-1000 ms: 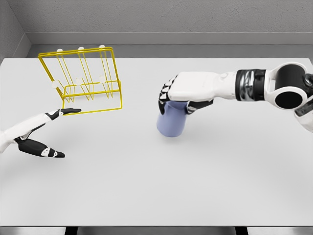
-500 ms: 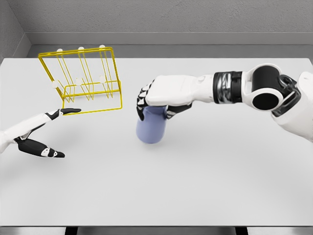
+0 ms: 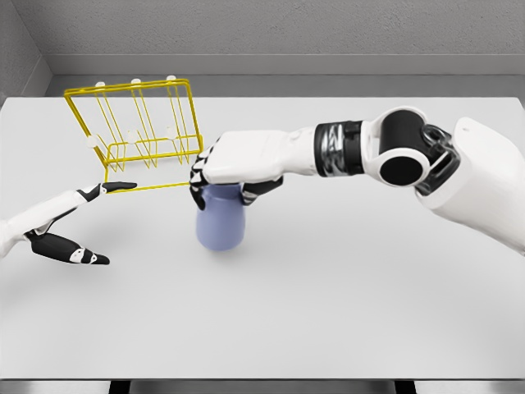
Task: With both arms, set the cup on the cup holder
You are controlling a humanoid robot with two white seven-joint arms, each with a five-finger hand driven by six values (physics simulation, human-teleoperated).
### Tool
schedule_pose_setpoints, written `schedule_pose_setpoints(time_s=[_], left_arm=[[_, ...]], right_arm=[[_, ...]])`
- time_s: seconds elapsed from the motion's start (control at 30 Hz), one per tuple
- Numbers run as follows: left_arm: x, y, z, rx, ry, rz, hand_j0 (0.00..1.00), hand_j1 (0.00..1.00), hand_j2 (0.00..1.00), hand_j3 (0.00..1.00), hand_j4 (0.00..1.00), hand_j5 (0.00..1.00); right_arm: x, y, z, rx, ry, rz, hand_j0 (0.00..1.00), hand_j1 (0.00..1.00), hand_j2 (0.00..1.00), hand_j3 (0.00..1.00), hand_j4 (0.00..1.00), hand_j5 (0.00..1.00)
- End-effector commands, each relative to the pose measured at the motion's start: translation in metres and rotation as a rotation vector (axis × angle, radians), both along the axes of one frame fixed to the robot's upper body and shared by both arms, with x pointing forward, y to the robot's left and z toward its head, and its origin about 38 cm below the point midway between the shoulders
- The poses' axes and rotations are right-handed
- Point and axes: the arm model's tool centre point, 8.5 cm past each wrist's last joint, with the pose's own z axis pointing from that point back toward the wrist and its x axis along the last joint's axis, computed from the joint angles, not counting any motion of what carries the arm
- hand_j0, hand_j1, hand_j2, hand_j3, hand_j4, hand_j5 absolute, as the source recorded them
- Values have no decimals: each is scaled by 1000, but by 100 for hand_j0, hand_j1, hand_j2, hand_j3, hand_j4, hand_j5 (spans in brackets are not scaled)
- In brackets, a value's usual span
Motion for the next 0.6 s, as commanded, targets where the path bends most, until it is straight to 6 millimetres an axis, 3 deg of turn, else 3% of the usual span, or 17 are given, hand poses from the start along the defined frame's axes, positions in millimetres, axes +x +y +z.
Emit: schedule_pose_setpoints(time_s=[0.0,0.1,0.57], left_arm=[[0,0,1,-7,2,2,100,100,100,100,100,100],[0,0,1,-7,2,2,100,100,100,100,100,100],[0,0,0,-10,2,2,100,100,100,100,100,100]], right_arm=[[0,6,-1,5,11,-4,48,48,48,48,48,48],[-3,19,3,11,7,18,47,47,47,47,47,47],[2,36,0,14,20,27,47,47,47,47,47,47]])
